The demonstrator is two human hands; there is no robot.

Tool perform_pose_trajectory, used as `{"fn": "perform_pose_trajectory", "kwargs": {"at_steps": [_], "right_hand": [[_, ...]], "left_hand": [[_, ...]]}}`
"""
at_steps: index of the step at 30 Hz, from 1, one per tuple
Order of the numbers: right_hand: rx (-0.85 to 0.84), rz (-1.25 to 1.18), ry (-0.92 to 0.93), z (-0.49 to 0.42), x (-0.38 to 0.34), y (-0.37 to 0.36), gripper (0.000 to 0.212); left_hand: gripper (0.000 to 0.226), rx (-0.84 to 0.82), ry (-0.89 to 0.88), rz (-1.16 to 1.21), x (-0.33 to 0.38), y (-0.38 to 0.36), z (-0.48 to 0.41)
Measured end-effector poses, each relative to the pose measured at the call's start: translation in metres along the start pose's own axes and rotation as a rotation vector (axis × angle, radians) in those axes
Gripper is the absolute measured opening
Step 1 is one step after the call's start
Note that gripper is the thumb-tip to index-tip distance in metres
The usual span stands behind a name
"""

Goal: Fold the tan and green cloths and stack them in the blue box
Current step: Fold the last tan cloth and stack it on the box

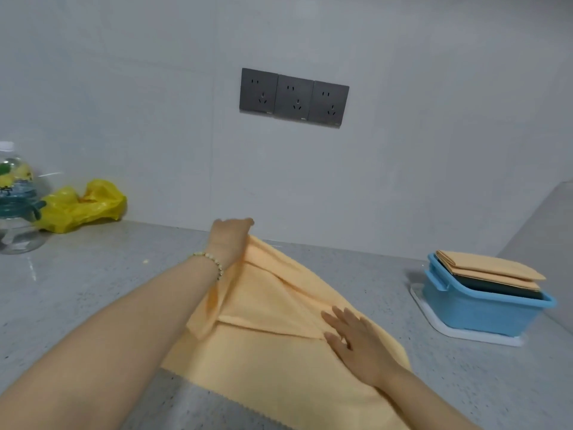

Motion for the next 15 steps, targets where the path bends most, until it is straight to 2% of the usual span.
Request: {"fn": "perform_pose_trajectory", "kwargs": {"at_steps": [2,5,8,10,12,13,15], "right_hand": [[0.006,-0.013,0.021,0.019,-0.007,0.005,0.048],[0.043,0.054,0.065,0.047,-0.012,0.021,0.048],[0.198,-0.087,0.034,0.048,-0.016,0.048,0.029],[0.299,-0.191,-0.039,0.035,-0.010,0.057,0.022],[0.311,-0.217,-0.122,0.018,-0.004,0.056,0.030],[0.271,-0.203,-0.168,0.009,-0.002,0.051,0.039],[0.129,-0.158,-0.219,-0.005,-0.001,0.034,0.055]], "left_hand": [[0.060,0.171,-0.044,-0.120,-0.001,0.008,-0.008],[0.064,0.226,-0.095,-0.100,0.012,0.000,0.001],[0.045,0.044,-0.179,-0.025,0.037,-0.028,0.030],[0.052,-0.172,-0.130,0.072,0.044,-0.055,0.059],[0.063,-0.351,-0.037,0.147,0.043,-0.078,0.089],[0.064,-0.382,-0.004,0.171,0.040,-0.086,0.101],[0.061,-0.339,0.055,0.198,0.033,-0.092,0.116]]}}
Point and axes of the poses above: each hand's wrist, its own z-axis away from the middle knuckle, its own y-axis out of the back of the hand, x = y × z, the point moved 5 cm from there along -z, towards the middle knuckle, and after that the axes turned 13 degrees about x, right-handed, at the moved point
